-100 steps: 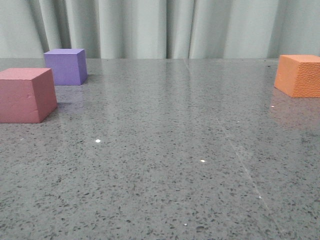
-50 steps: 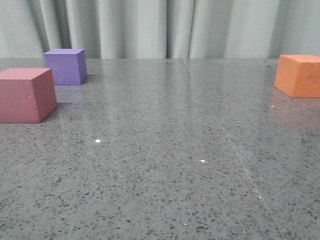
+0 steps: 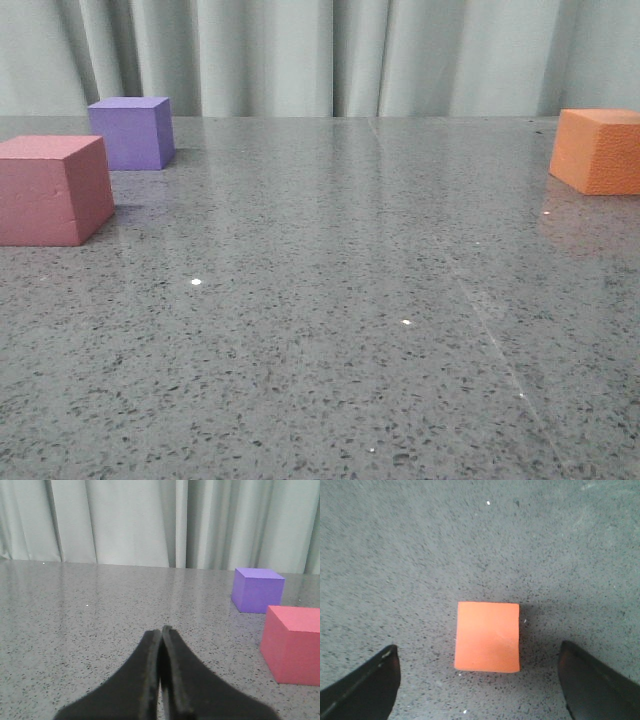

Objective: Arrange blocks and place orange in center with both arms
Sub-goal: 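Lower the right gripper around the orange cube and close it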

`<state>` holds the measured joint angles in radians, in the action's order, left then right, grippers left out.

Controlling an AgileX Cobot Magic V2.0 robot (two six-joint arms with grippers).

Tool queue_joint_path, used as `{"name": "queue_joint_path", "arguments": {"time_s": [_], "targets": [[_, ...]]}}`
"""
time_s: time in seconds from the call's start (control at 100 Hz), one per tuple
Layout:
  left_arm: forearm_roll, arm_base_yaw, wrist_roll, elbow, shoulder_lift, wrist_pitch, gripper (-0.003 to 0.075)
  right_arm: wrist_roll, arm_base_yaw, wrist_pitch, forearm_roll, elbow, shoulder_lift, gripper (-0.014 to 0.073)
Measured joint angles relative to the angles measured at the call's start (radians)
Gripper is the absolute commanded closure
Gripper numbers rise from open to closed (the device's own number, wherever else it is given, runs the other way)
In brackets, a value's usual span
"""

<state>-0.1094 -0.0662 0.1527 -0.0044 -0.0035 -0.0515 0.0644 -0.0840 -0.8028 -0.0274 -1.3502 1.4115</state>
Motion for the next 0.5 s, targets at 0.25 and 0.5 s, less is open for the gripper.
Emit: {"name": "queue_joint_path", "arguments": {"time_s": [0.25, 0.5], "targets": [[0.000, 0.000, 0.000, 0.000, 0.000, 0.000, 0.0730, -0.021, 0.004, -0.009, 0.000, -0.005, 0.105, -0.0040], [0.000, 0.000, 0.000, 0.000, 0.000, 0.000, 0.0730, -0.024, 0.004, 0.011, 0.000, -0.005, 0.174, -0.0040]]}}
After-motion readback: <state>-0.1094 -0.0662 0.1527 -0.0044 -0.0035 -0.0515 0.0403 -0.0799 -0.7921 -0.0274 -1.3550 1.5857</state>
